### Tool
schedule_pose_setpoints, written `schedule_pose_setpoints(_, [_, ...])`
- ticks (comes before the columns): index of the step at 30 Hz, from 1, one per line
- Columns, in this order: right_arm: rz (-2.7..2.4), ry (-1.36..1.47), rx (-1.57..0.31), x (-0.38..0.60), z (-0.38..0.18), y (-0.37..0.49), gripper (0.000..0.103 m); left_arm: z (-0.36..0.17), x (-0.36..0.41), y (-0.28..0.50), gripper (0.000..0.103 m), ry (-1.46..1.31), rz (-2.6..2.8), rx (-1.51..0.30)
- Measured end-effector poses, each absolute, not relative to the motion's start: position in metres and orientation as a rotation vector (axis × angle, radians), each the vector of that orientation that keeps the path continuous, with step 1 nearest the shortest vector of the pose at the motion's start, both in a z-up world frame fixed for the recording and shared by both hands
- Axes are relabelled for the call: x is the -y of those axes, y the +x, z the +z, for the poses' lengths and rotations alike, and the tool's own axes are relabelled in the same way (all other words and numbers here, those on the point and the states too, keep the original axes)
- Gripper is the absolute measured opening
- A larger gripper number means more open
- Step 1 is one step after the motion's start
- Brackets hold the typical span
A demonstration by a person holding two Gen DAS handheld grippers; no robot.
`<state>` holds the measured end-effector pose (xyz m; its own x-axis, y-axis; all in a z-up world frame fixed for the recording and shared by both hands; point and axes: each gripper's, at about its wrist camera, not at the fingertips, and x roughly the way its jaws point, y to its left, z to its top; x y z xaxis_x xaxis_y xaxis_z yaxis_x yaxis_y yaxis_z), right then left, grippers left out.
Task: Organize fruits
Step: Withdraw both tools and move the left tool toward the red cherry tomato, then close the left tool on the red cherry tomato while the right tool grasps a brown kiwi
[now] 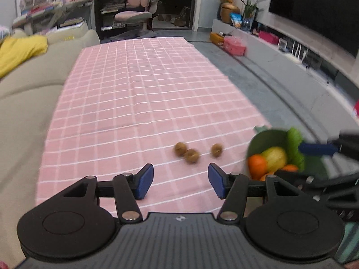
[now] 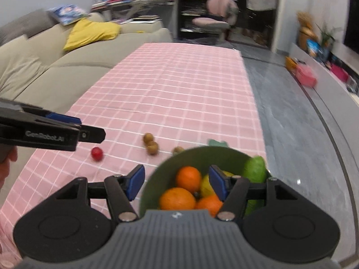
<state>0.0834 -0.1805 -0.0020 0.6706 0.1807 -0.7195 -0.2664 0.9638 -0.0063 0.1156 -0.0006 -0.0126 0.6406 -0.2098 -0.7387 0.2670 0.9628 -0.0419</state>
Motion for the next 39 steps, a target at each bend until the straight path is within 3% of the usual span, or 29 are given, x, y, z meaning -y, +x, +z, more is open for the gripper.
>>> schedule_pose_setpoints(4, [0.306,-0.162,-0.805,0.165,-0.007,0.09,0.055,-0.022,-0.007,0.113,0.065,0.105,-0.268,-0.843])
schedule_pose_setpoints(11, [0.34,-0.206,-0.819,0.148,-0.018,0.106,0.054,-0.044,-0.026,0.12,0.065,0.103,-0.218,-0.907])
schedule_pose_setpoints(25, [0.385,-0.386,-0.825,0.122,-0.045,0.151,0.045,-0.077,-0.048,0.15,0.062,-0.052,-0.168,-1.015])
schedule_pose_setpoints(28, [0.37,-0.468,-0.845,0.116,-0.054,0.166,0.038,-0.082,-0.047,0.156,0.06,-0.057,-0.165,-1.028])
schedule_pose_setpoints(39, [0.402,-0.606,-1.04,0.116,-0.086,0.224,0.038,-0.095,-0.055,0.178,0.053,-0.112,-0.165,-1.086])
